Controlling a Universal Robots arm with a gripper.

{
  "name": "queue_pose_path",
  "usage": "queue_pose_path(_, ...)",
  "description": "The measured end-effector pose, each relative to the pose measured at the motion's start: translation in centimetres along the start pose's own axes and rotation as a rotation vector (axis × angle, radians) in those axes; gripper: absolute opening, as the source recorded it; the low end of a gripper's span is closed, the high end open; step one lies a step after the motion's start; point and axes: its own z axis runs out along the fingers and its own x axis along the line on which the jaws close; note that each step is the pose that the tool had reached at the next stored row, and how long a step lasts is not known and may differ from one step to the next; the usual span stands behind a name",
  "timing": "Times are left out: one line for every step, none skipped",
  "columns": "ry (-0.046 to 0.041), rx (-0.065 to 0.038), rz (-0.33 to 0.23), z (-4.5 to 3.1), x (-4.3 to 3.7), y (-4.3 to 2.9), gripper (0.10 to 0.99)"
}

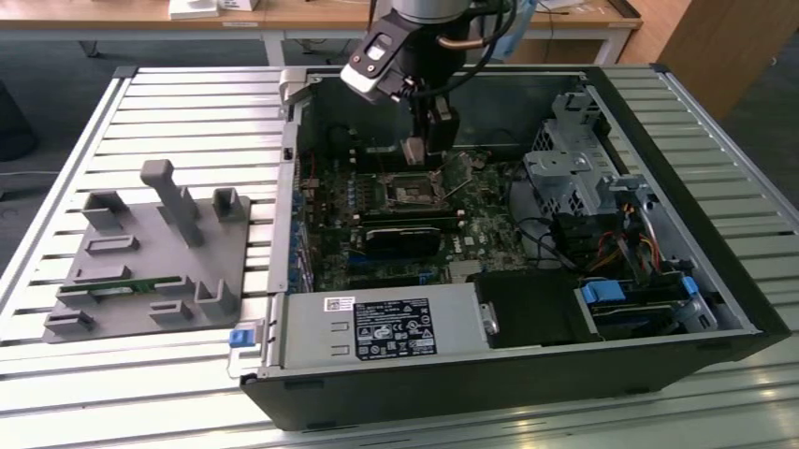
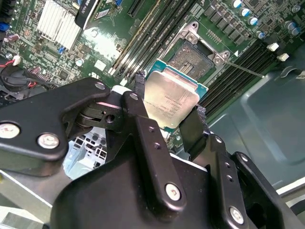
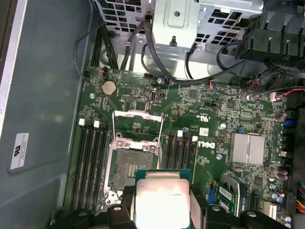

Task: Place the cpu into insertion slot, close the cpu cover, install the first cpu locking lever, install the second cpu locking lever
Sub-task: 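Place the cpu into insertion slot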

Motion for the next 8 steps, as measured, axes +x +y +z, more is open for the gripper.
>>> queue_pose_path(-0.0001, 0.000, 0.000, 0.04, 0.00, 0.00, 0.541)
queue_pose_path(-0.0002, 0.000, 0.000, 0.08, 0.00, -0.01, 0.541)
queue_pose_path(-0.0002, 0.000, 0.000, 0.13, 0.00, -0.01, 0.541)
queue_pose_path(-0.0002, 0.000, 0.000, 0.17, 0.00, -0.01, 0.541)
queue_pose_path(-0.0002, 0.000, 0.000, 0.21, 0.00, -0.02, 0.541)
queue_pose_path(-0.0003, 0.000, 0.000, 0.26, 0.00, -0.02, 0.541)
queue_pose_path(-0.0003, 0.000, 0.000, 0.30, 0.00, -0.02, 0.541)
queue_pose_path(-0.0003, 0.000, 0.000, 0.33, 0.00, -0.03, 0.541)
